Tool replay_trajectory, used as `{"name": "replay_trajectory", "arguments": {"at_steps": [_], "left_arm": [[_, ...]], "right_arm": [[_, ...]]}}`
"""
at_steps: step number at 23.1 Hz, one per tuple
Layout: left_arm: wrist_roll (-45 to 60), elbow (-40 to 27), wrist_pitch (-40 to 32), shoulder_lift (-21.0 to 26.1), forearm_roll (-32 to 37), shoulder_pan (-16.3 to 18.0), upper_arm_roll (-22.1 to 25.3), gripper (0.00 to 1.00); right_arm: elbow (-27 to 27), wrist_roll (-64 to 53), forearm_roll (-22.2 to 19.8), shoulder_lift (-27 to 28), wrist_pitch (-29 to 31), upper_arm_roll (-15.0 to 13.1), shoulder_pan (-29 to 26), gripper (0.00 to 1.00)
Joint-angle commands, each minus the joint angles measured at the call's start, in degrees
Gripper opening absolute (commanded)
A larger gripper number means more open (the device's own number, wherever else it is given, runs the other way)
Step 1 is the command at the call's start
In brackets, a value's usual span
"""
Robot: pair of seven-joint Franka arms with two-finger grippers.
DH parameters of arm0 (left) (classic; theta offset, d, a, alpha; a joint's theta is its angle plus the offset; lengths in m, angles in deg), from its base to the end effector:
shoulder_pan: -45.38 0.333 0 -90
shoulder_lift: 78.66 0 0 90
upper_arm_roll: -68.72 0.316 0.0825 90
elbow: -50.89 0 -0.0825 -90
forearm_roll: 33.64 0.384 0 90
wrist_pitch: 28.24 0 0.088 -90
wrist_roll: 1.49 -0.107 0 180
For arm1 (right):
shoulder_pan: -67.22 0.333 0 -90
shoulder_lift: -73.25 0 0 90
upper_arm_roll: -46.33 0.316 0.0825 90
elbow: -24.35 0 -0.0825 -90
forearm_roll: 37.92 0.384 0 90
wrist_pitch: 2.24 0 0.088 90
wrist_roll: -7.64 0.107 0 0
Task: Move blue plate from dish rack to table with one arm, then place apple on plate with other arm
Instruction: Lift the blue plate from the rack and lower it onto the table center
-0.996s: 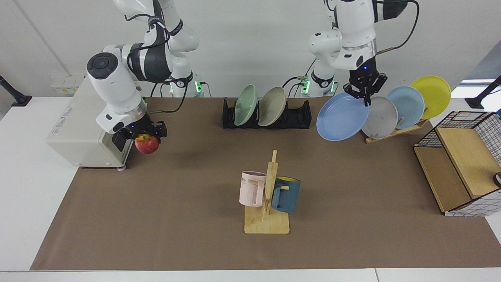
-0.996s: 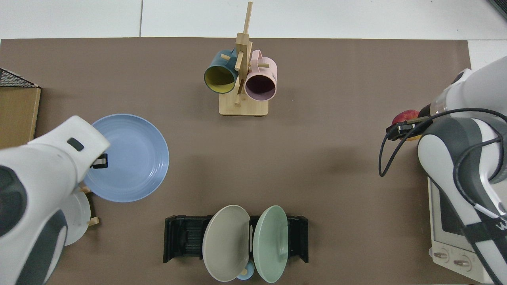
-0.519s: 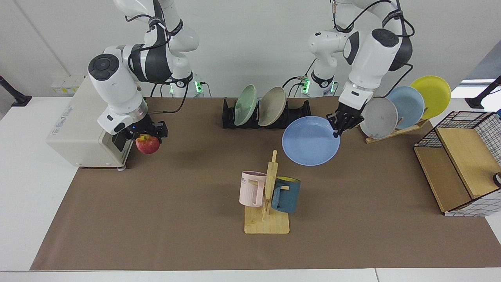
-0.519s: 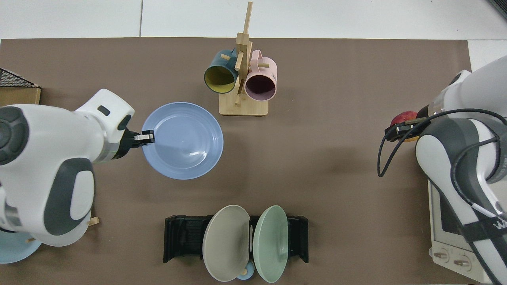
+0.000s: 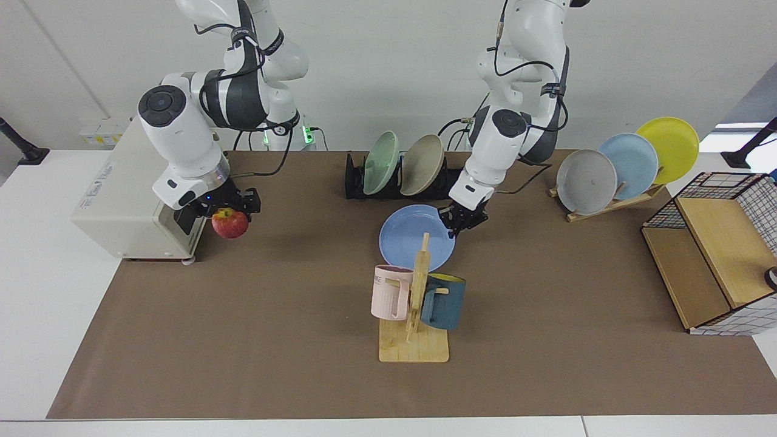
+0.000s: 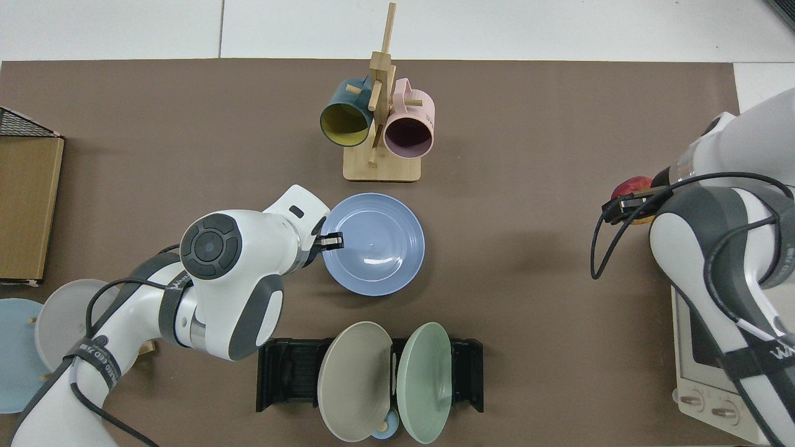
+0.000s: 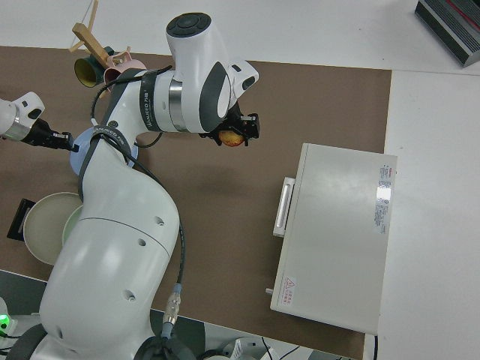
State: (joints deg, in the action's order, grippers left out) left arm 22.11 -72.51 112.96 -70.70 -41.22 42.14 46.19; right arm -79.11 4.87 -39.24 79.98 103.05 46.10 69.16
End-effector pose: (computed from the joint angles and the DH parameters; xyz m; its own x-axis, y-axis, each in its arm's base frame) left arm 0.5175 -0.2459 0.3583 0.9926 0.0757 0.0951 0.0546 -0.9766 0.2078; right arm 0.5862 0.0157 0.4679 0.9927 0.0840 -0.0865 0.0859 -0.9961 0.0179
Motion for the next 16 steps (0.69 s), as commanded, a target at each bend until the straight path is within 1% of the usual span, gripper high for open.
{"name": "replay_trajectory", "arguments": {"at_steps": [1,4,7,12,13,14,15,16], "left_arm": [[0.1,-2.2,2.8,-0.5,-0.8,-0.7,0.5,0.00],[0.2,-3.2,4.5,-0.5,-0.8,-0.9,0.5,0.00],[0.2,-4.1,4.8,-0.4,-0.8,-2.2,0.5,0.00],[0.5,-4.4,5.8,0.2,-0.8,-2.2,0.5,0.00],[0.8,-4.3,6.3,0.4,-0.9,-2.2,0.5,0.00],[1.7,-4.3,7.2,0.6,-0.9,-2.2,0.5,0.01],[2.7,-4.4,7.8,0.6,-0.9,-2.2,0.5,0.07],[3.5,-4.4,8.0,0.9,-0.9,-2.2,0.5,0.11]], "right_arm": [[-1.0,-0.7,0.3,-0.9,0.3,0.3,0.0,0.00],[-1.5,-0.5,0.3,-0.9,0.3,0.4,0.1,0.00],[-1.9,-0.7,0.3,-0.9,1.3,0.4,0.2,0.00],[-2.0,-0.3,0.4,-0.9,1.5,1.0,0.3,0.00],[-2.1,0.0,1.1,-0.8,1.6,1.0,0.6,0.00],[-2.1,0.6,1.8,-0.8,2.0,1.0,1.7,0.00],[-2.2,1.7,1.9,-0.8,2.9,0.9,2.8,0.00],[-2.4,3.0,1.9,-0.8,3.1,1.0,3.2,0.00]]}}
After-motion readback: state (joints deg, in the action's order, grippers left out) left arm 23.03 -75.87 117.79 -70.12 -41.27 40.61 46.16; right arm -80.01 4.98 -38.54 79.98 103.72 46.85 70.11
